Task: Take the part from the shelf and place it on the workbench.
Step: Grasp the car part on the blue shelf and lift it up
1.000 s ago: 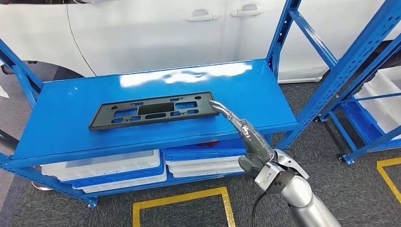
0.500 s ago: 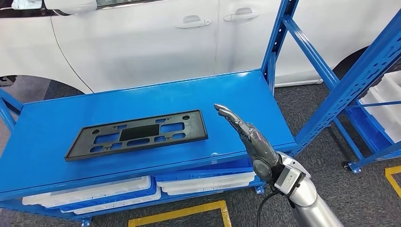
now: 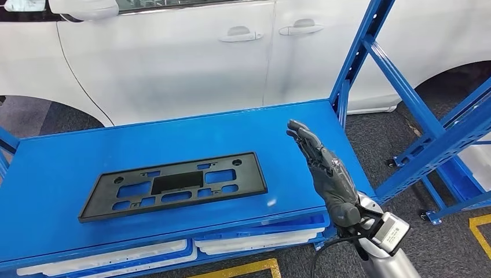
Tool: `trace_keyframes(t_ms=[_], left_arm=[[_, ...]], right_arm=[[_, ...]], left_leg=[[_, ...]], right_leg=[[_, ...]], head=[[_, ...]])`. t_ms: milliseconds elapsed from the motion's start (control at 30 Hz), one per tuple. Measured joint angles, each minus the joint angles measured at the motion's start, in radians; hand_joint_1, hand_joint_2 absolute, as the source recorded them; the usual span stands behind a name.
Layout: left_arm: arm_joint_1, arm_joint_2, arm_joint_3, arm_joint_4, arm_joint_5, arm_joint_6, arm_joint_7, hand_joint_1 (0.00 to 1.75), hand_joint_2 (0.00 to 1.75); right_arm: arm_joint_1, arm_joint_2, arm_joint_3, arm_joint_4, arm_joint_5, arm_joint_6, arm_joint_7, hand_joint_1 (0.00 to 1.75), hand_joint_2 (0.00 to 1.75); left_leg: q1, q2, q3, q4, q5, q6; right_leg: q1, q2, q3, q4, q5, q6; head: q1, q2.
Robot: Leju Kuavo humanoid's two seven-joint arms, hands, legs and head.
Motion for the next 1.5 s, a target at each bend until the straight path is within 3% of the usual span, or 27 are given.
trace_keyframes(t_ms=[33,100,167,267,333,367,467,500,533,600,667,767,833,867,933,967,1000,1033,1067,1133,1167,1200,1333,1400,1467,1500], left_arm=[[0.003,-0.001,-0.005,0.001,-0.006,0.003,0.035,0.0,0.0],[0.008,-0.003,-0.013,0.003,-0.017,0.013,0.111,0.0,0.0],[0.01,-0.004,-0.023,0.007,-0.03,0.03,0.201,0.0,0.0],[0.016,-0.004,-0.034,0.01,-0.031,0.071,0.31,0.0,0.0],[0.023,-0.005,-0.034,0.011,-0.021,0.101,0.343,0.0,0.0],[0.027,-0.005,-0.034,0.011,-0.014,0.116,0.348,0.0,0.0],[0.038,-0.004,-0.03,0.011,0.007,0.149,0.335,0.0,0.0],[0.041,-0.005,-0.028,0.011,0.012,0.153,0.324,0.0,0.0],[0.043,-0.005,-0.025,0.011,0.017,0.155,0.31,0.0,0.0],[0.044,-0.005,-0.019,0.011,0.022,0.154,0.284,0.0,0.0],[0.04,-0.005,-0.012,0.011,0.022,0.15,0.266,0.0,0.0],[0.035,-0.005,-0.006,0.011,0.022,0.148,0.25,0.0,0.0],[0.032,-0.007,-0.003,0.011,0.025,0.151,0.245,0.0,0.0],[0.031,-0.008,-0.001,0.011,0.027,0.152,0.244,0.0,0.0],[0.03,-0.01,0.002,0.011,0.028,0.153,0.243,0.0,0.0],[0.03,-0.01,0.003,0.011,0.028,0.155,0.241,0.0,0.0],[0.03,-0.011,0.004,0.011,0.028,0.157,0.237,0.0,0.0],[0.03,-0.012,0.006,0.011,0.026,0.159,0.233,0.0,0.0],[0.03,-0.013,0.008,0.011,0.025,0.161,0.227,0.0,0.0],[0.029,-0.016,0.013,0.011,0.021,0.162,0.217,0.0,0.0],[0.028,-0.017,0.015,0.011,0.02,0.162,0.212,0.0,0.0],[0.027,-0.017,0.017,0.011,0.02,0.162,0.207,0.0,0.0],[0.023,-0.018,0.021,0.011,0.02,0.16,0.184,0.0,0.0],[0.023,-0.018,0.024,0.011,0.02,0.155,0.176,0.0,0.0],[0.024,-0.017,0.026,0.011,0.019,0.15,0.172,0.0,0.0],[0.025,-0.016,0.026,0.011,0.019,0.149,0.172,0.0,0.0]], right_arm=[[0.004,-0.002,-0.001,-0.002,0.0,0.0,-0.001,0.0,0.0],[0.006,-0.008,-0.003,-0.004,-0.004,0.0,0.01,0.0,0.0],[0.005,-0.022,-0.005,-0.001,-0.018,0.003,0.051,0.0,0.0],[0.001,-0.04,-0.004,0.017,-0.054,0.018,0.138,0.0,0.0],[-0.001,-0.044,0.002,0.038,-0.059,0.026,0.183,0.0,0.0],[-0.002,-0.045,0.009,0.05,-0.047,0.023,0.199,0.0,0.0],[-0.001,-0.043,0.05,0.09,0.037,-0.008,0.232,0.0,0.0],[-0.001,-0.039,0.067,0.103,0.067,-0.018,0.242,0.0,0.44],[-0.004,-0.033,0.084,0.116,0.091,-0.025,0.253,0.0,0.87],[-0.013,-0.015,0.118,0.138,0.117,-0.031,0.276,0.0,1.75],[-0.031,0.003,0.149,0.162,0.131,-0.031,0.291,0.0,1.75],[-0.068,0.028,0.198,0.205,0.18,-0.042,0.299,0.0,1.75],[-0.095,0.049,0.234,0.235,0.217,-0.057,0.298,0.0,1.75],[-0.108,0.059,0.25,0.248,0.229,-0.064,0.298,0.0,1.75],[-0.124,0.074,0.277,0.275,0.247,-0.074,0.297,0.0,1.75],[-0.13,0.08,0.29,0.287,0.264,-0.083,0.297,0.0,1.75],[-0.136,0.086,0.304,0.301,0.292,-0.099,0.296,0.0,1.75],[-0.144,0.095,0.32,0.314,0.335,-0.125,0.296,0.0,1.75],[-0.156,0.107,0.338,0.328,0.391,-0.159,0.296,0.0,1.75],[-0.181,0.142,0.383,0.357,0.526,-0.247,0.301,0.0,1.75],[-0.193,0.163,0.409,0.374,0.589,-0.289,0.307,0.0,1.75],[-0.201,0.186,0.438,0.394,0.645,-0.325,0.313,0.0,1.75],[-0.224,0.268,0.539,0.468,0.766,-0.397,0.337,0.0,1.75],[-0.235,0.302,0.576,0.497,0.796,-0.414,0.346,0.0,1.75],[-0.239,0.321,0.603,0.52,0.812,-0.423,0.352,0.0,1.75],[-0.24,0.327,0.614,0.53,0.816,-0.425,0.353,0.0,1.75]], left_leg=[[0.0,-0.001,0.007,0.002,-0.007,-0.002],[0.0,-0.001,0.021,0.008,-0.023,-0.007],[-0.004,-0.002,0.024,0.017,-0.036,-0.016],[-0.006,-0.002,0.024,0.018,-0.044,-0.03],[-0.005,-0.001,0.015,0.048,-0.067,-0.042],[-0.003,-0.001,-0.003,0.093,-0.093,-0.048],[0.003,-0.001,-0.1,0.285,-0.171,-0.06],[0.004,-0.001,-0.116,0.309,-0.169,-0.061],[0.004,-0.001,-0.111,0.29,-0.145,-0.061],[0.004,-0.001,-0.051,0.154,-0.067,-0.054],[-0.001,-0.001,0.003,0.037,-0.025,-0.043],[-0.003,-0.001,0.015,0.01,-0.024,-0.029],[0.001,0.002,0.023,-0.004,-0.016,-0.018],[0.004,0.003,0.026,-0.01,-0.012,-0.012],[0.003,0.004,0.026,-0.012,-0.011,-0.007],[0.003,0.003,0.026,-0.011,-0.011,-0.006],[0.002,0.002,0.026,-0.01,-0.012,-0.006],[0.002,0.0,0.026,-0.007,-0.014,-0.007],[0.002,0.0,0.026,-0.004,-0.016,-0.009],[0.0,0.0,0.025,0.006,-0.023,-0.018],[-0.002,0.001,0.023,0.011,-0.027,-0.023],[-0.003,0.001,0.021,0.014,-0.029,-0.028],[0.0,0.001,0.015,0.032,-0.046,-0.051],[0.004,0.001,-0.024,0.122,-0.1,-0.063],[0.006,0.001,-0.089,0.261,-0.16,-0.07],[0.007,0.001,-0.112,0.305,-0.171,-0.072]], right_leg=[[-0.001,-0.001,-0.003,-0.023,0.035,0.001],[-0.003,-0.005,0.037,-0.15,0.128,-0.002],[-0.002,-0.008,0.071,-0.249,0.17,-0.012],[-0.001,-0.005,0.076,-0.269,0.166,-0.029],[-0.005,-0.006,0.083,-0.276,0.166,-0.038],[-0.007,-0.007,0.087,-0.279,0.165,-0.042],[-0.006,-0.011,0.092,-0.279,0.161,-0.047],[-0.006,-0.012,0.093,-0.279,0.159,-0.048],[-0.005,-0.011,0.096,-0.279,0.158,-0.048],[-0.005,-0.009,0.105,-0.279,0.153,-0.046],[-0.002,-0.008,0.11,-0.28,0.15,-0.04],[0.001,-0.008,0.111,-0.284,0.151,-0.025],[0.001,-0.009,0.105,-0.265,0.135,-0.017],[0.001,-0.009,0.089,-0.228,0.112,-0.013],[-0.001,-0.01,0.028,-0.097,0.048,-0.009],[-0.002,-0.01,-0.004,-0.033,0.025,-0.007],[-0.002,-0.01,-0.023,0.003,0.021,-0.006],[-0.002,-0.01,-0.023,-0.004,0.037,-0.006],[-0.002,-0.01,-0.003,-0.052,0.071,-0.007],[-0.001,-0.01,0.06,-0.193,0.136,-0.015],[0.0,-0.01,0.081,-0.24,0.152,-0.02],[0.002,-0.01,0.091,-0.264,0.155,-0.025],[0.003,-0.01,0.094,-0.275,0.157,-0.05],[0.0,-0.012,0.096,-0.278,0.159,-0.058],[0.001,-0.013,0.096,-0.277,0.158,-0.06],[0.001,-0.013,0.096,-0.277,0.157,-0.061]], head=[[0.0,0.0],[0.0,0.0],[-0.001,0.0],[-0.003,0.0],[-0.005,0.0],[-0.007,0.0],[-0.008,0.0],[-0.008,0.0],[-0.009,0.0],[-0.009,0.0],[-0.008,0.0],[-0.008,0.0],[-0.007,0.0],[-0.007,0.0],[-0.006,0.0],[-0.006,0.0],[-0.006,0.0],[-0.006,0.0],[-0.006,0.0],[-0.006,0.0],[-0.006,0.0],[-0.007,0.0],[-0.008,0.0],[-0.011,0.0],[-0.012,0.0],[-0.012,0.0]])
